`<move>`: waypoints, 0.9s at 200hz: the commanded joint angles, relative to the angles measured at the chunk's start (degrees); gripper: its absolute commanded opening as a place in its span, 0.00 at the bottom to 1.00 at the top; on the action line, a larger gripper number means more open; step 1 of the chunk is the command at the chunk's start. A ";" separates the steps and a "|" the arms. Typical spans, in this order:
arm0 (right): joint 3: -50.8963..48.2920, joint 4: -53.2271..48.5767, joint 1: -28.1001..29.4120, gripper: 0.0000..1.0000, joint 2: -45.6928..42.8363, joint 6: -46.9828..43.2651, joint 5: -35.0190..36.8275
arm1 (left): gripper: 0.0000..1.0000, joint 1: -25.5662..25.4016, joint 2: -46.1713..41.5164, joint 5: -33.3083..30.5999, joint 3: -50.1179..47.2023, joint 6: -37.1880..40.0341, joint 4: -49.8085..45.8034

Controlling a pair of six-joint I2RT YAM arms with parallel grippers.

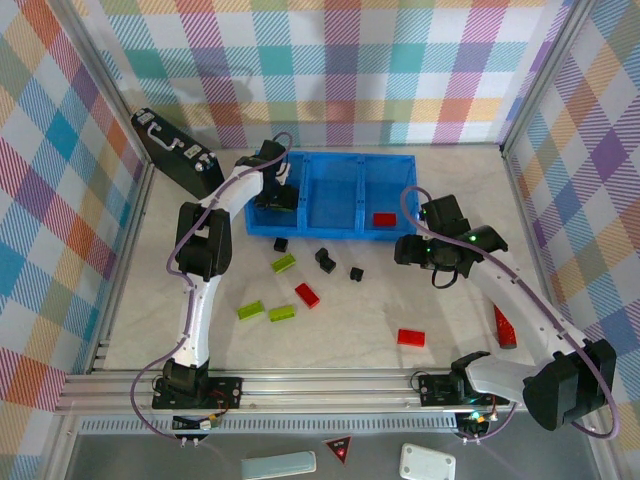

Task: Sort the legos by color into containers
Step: Place the lego in the container.

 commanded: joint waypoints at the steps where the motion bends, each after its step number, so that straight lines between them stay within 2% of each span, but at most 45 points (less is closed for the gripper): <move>1: 0.57 -1.61 0.10 0.71 -1.25 1.22 0.35 | 0.67 0.63 0.19 1.03 2.88 -0.57 -1.33; 79: 1.35 -1.69 0.07 0.71 -1.34 1.55 -0.02 | 0.71 0.63 -2.35 0.78 8.31 -0.62 -6.30; 100: 1.53 -1.87 0.08 0.71 -1.78 1.47 -0.06 | 0.70 0.63 -2.51 0.54 8.35 -0.29 -6.92; 138: 1.47 -2.55 0.08 0.71 -3.04 1.58 0.17 | 0.77 0.63 -2.39 1.08 8.12 -0.65 -7.54; 180: 1.36 -3.27 0.14 0.71 -4.29 1.74 0.53 | 0.78 0.63 -3.29 1.72 8.43 -0.83 -7.43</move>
